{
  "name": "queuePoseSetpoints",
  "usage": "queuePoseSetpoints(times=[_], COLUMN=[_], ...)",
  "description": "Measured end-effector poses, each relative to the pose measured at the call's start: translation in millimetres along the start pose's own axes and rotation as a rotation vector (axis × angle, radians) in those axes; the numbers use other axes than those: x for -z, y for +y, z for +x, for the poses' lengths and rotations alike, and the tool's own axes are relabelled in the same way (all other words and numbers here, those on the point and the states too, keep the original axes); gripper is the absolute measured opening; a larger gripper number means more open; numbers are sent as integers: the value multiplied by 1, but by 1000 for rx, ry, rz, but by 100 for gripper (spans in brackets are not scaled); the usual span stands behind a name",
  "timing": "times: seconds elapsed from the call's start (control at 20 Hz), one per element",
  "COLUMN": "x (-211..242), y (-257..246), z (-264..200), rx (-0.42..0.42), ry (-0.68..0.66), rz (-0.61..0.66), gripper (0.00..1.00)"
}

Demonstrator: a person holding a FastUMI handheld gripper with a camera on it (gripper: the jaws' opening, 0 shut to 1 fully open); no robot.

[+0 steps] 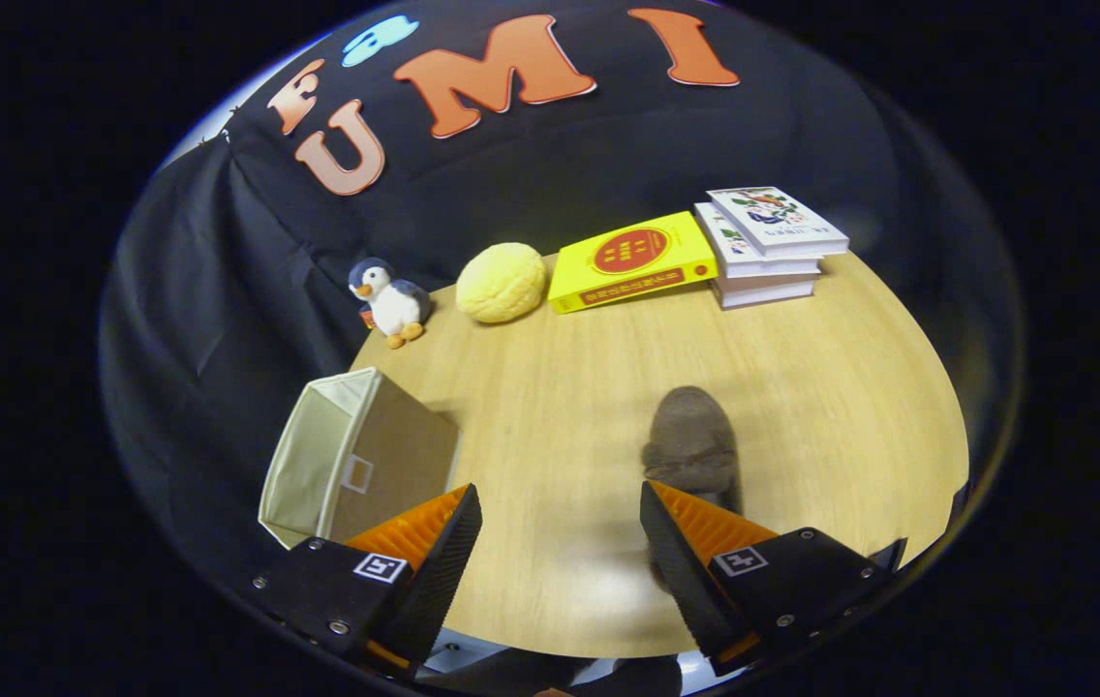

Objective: Open the storage box then place both shoes into the box .Put the left shoe in first, then the right shoe, with the right side of both shoes facing outward in a uniform manner.

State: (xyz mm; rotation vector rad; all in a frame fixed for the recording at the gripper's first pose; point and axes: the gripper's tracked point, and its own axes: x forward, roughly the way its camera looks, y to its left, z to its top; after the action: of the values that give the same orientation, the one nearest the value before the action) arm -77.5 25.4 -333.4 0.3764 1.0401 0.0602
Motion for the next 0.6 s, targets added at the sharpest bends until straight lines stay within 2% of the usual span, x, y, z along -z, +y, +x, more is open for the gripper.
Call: queuePoseSetpoints(times=[0.15,0.4,0.6], x=[10,30,47], y=[-42,-80,-102], z=[8,28,53], rx=[52,76,85], ry=[1,24,51], rz=[-36,-56,-88], gripper=[99,97,89])
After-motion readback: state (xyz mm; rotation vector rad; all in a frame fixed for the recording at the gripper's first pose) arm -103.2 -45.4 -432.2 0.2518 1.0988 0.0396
